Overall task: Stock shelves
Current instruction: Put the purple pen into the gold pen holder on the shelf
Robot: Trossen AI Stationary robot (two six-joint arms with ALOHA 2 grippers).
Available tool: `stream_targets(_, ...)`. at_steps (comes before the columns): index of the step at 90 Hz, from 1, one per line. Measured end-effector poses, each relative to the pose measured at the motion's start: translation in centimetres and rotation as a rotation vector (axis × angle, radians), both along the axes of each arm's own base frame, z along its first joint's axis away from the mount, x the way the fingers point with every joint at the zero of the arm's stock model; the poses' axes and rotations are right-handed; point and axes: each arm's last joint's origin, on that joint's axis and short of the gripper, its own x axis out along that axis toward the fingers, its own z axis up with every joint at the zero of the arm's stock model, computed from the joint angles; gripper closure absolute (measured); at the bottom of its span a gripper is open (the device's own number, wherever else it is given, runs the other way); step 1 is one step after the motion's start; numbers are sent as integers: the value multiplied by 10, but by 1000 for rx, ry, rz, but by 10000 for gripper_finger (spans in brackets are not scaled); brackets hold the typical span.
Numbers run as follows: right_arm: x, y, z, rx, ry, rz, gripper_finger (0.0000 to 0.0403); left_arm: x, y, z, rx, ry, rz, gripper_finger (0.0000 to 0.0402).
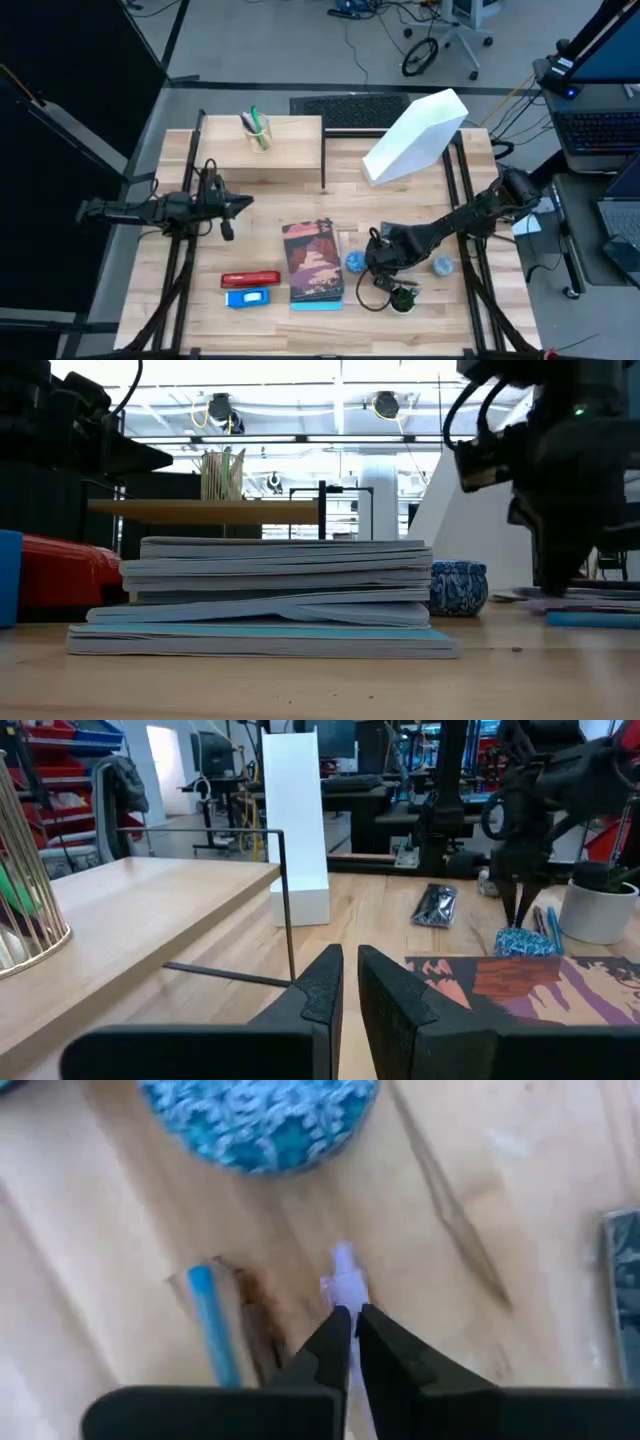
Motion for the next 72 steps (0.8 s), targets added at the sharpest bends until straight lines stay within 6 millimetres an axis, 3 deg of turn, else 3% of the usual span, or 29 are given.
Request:
stream_targets(23,-5,-6,16,-16,-40,11,400,0,0,0,0,0,0,379)
stream_targets(45,-21,-10,15,-79,108,79,391,0,0,0,-1,0,0,379)
stream_targets(72,-21,-7,15,-119,90,241,300,0,0,0,-2,0,0,379)
